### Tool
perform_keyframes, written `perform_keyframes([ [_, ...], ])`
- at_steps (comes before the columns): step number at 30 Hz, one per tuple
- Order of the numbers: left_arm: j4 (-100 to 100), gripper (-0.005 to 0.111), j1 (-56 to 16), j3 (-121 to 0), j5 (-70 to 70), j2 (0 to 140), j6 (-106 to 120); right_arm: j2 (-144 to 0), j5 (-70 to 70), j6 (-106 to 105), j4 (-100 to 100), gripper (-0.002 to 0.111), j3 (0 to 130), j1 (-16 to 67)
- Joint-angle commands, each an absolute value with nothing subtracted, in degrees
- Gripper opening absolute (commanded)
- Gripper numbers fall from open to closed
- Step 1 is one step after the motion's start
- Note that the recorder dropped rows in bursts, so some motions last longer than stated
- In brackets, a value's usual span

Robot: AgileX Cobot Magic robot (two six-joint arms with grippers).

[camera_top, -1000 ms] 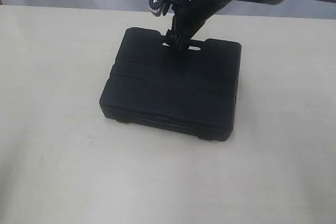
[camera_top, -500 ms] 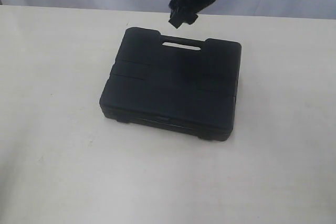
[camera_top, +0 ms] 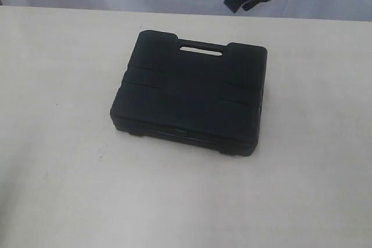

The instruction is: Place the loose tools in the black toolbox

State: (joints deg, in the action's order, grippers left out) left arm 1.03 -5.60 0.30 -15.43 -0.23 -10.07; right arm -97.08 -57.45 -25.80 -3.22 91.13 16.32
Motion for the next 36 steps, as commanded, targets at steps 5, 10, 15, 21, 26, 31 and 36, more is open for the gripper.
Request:
perform_keyframes([
  [5,0.9,0.0,-5.93,0.0,-15.42,0.0,-10.05,-68.33,-41.06,-23.64,-14.48,-0.001,62.82,14.42],
  [10,0.9,0.0,-5.93,0.0,-15.42,0.0,-10.05,-59.12,-19.0,-23.6,-32.76,-0.001,46.78,14.42],
  [15,0.9,0.0,-5.93,0.0,-15.42,0.0,-10.05,-53.25,-15.66,-23.89,-39.27,-0.001,37.59,14.42],
  [21,0.9,0.0,-5.93,0.0,-15.42,0.0,-10.05,-52.04,-12.85,-25.23,-36.82,-0.001,36.13,14.42],
  [26,0.9,0.0,-5.93,0.0,-15.42,0.0,-10.05,-42.2,-10.49,-25.36,-32.41,-0.001,31.77,12.79],
  [31,0.9,0.0,-5.93,0.0,-15.42,0.0,-10.05,-24.81,-10.56,-25.26,-33.01,-0.001,23.08,4.26],
  [36,0.9,0.0,-5.93,0.0,-15.42,0.0,-10.05,-13.91,-5.31,-25.26,-32.89,-0.001,15.62,2.25],
])
